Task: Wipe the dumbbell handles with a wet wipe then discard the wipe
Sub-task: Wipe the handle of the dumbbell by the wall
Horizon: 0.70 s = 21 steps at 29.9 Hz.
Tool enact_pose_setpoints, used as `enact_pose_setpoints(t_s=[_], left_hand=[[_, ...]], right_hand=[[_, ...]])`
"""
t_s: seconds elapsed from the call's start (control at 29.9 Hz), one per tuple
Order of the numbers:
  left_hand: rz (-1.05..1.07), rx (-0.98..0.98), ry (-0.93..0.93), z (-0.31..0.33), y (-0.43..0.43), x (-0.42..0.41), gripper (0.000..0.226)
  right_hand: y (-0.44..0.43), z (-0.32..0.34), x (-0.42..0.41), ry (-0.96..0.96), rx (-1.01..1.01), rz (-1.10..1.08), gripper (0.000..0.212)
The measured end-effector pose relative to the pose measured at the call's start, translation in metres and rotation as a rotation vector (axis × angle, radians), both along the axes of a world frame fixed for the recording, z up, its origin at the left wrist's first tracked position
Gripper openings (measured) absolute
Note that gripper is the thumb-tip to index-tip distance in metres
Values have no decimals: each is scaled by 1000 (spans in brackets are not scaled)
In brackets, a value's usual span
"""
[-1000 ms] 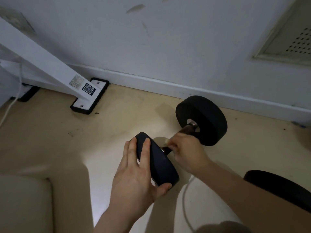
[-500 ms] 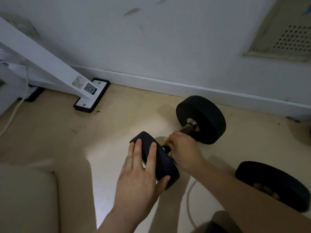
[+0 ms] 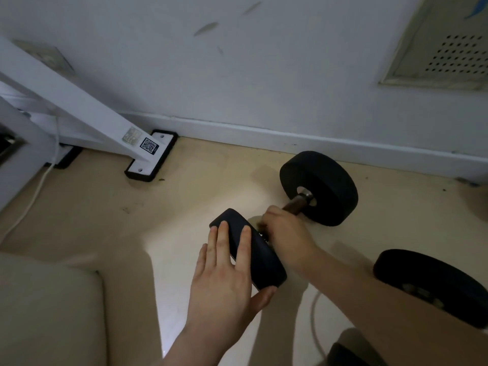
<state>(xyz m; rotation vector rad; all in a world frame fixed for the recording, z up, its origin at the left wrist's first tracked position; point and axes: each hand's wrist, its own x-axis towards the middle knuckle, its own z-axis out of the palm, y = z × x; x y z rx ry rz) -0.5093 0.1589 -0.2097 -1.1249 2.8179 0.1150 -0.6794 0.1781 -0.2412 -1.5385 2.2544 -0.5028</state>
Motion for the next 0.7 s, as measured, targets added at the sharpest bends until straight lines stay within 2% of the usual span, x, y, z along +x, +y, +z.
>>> enact_pose_setpoints(t_s=[0.03, 0.13, 0.2, 0.3, 0.43, 0.57, 0.64, 0.7], left_hand=[[5, 1, 2, 1, -1, -1, 99], [13, 19, -11, 1, -4, 1, 98], [26, 47, -18, 5, -2, -1, 100], [60, 77, -33, 9, 6, -8, 103], [70, 96, -62, 22, 8, -9, 90], [56, 47, -22, 24, 18, -9, 71], [26, -13, -32, 21, 22, -9, 71], [17, -41, -121, 20, 26, -8, 74]], right_hand=[[-2, 0, 0, -13, 4, 51, 14], [-5, -5, -39, 89, -2, -131, 15], [-1, -9, -34, 104, -66, -160, 18], [2, -5, -11, 60, -55, 111, 17], [1, -8, -51, 88, -89, -121, 17], [16, -10, -27, 47, -108, 149, 22], [16, -8, -41, 40, -102, 63, 24], [18, -10, -48, 37, -95, -49, 23]])
